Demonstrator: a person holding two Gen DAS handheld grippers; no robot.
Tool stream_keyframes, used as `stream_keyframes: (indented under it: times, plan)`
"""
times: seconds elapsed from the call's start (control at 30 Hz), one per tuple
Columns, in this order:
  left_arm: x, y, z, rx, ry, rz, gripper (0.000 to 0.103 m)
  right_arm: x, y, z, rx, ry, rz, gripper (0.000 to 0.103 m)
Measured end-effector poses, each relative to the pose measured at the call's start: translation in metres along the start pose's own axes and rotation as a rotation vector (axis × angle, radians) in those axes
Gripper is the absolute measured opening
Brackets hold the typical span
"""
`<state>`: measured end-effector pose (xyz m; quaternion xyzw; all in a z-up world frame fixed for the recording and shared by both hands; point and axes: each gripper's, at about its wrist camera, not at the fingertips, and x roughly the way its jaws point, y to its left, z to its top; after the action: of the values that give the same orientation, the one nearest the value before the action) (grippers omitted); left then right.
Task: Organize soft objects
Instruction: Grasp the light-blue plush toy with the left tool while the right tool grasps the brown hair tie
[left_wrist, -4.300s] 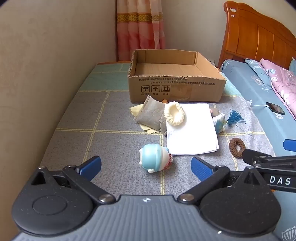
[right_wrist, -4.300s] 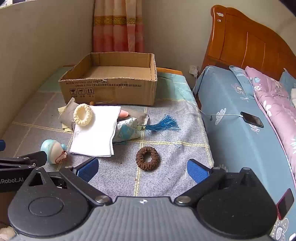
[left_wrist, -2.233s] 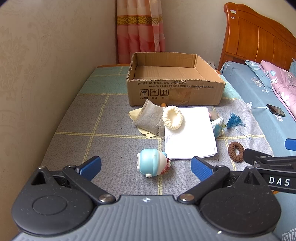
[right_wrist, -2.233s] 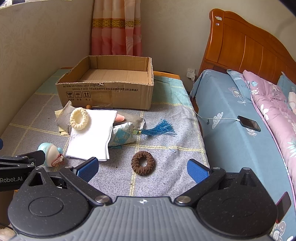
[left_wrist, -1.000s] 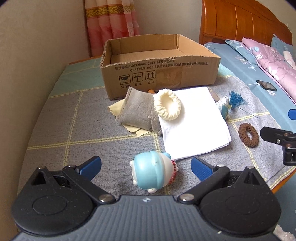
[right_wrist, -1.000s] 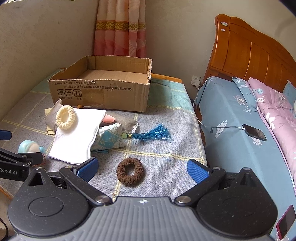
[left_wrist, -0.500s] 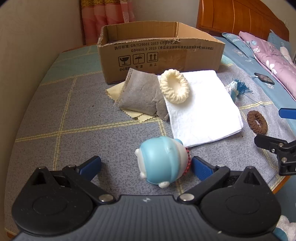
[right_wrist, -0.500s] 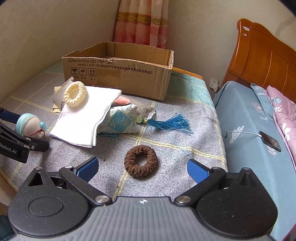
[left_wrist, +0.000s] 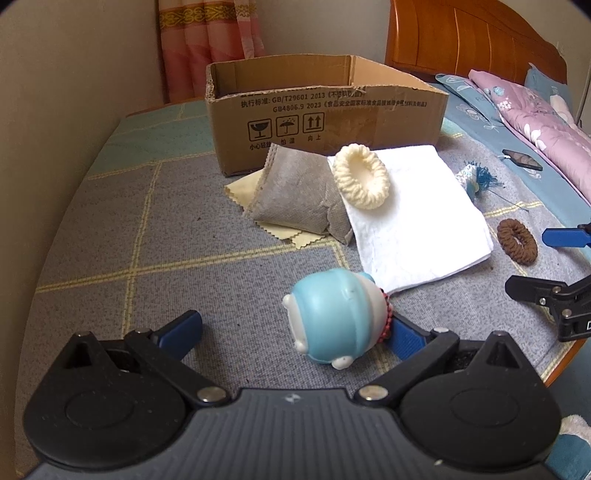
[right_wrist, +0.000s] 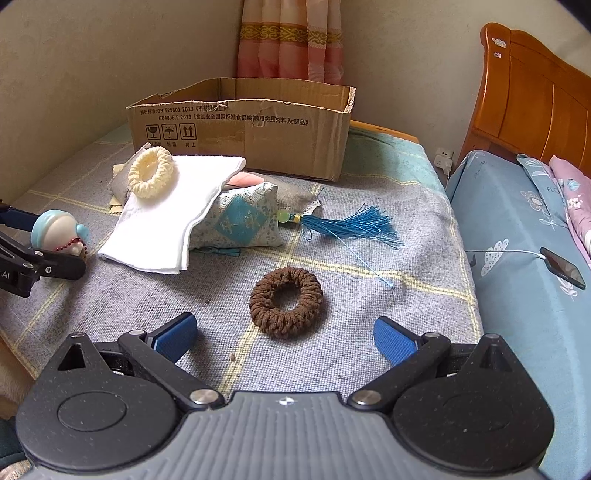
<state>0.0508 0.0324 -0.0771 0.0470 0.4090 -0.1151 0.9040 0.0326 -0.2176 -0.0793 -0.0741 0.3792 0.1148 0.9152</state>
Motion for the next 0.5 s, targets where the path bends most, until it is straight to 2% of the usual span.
stream_keyframes:
  times: [0.2, 0.3, 0.4, 0.47, 0.5]
  plan:
    - [-0.003, -0.007, 0.004, 0.057, -0.009, 0.012, 0.099, -0.001, -0.001, -0.006, 0.001, -0.04, 0.009, 0.103]
    - [-0.009, -0.012, 0.004, 0.075, -0.03, -0.027, 0.086, -0.002, -0.002, -0.007, 0.001, -0.048, 0.011, 0.103]
    - [-0.012, -0.017, 0.003, 0.092, -0.049, -0.04, 0.072, -0.002, -0.002, -0.008, 0.001, -0.055, 0.01, 0.103]
    - [-0.011, -0.017, 0.003, 0.092, -0.048, -0.042, 0.059, -0.001, -0.002, -0.007, 0.003, -0.056, 0.009, 0.103]
    - [-0.01, -0.016, 0.004, 0.084, -0.041, -0.041, 0.058, -0.001, -0.001, -0.007, 0.005, -0.056, 0.007, 0.103]
